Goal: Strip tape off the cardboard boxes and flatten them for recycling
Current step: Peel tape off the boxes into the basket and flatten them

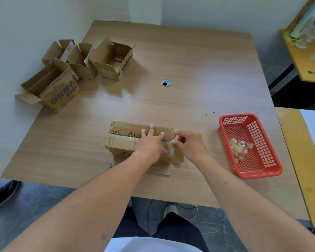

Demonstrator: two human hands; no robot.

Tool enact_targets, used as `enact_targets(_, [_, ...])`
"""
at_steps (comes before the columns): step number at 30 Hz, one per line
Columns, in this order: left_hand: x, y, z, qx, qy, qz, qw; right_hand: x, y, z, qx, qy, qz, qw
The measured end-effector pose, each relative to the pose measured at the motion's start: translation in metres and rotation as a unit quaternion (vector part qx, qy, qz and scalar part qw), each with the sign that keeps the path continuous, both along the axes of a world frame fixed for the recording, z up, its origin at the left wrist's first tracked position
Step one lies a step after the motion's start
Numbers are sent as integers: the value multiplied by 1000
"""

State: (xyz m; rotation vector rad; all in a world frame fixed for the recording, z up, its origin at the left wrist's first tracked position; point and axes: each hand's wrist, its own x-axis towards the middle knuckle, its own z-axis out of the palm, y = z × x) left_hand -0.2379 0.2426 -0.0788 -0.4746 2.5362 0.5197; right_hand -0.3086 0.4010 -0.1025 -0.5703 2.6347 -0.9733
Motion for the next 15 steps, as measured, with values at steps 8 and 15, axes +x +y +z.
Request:
enact_targets(8, [2, 0, 0, 2, 5, 2, 1000, -5, -25, 6, 112, -1, -28, 993])
enact_targets(15, [3, -1, -2, 10, 9, 6, 1000, -16, -26, 10, 117, -46, -55, 991])
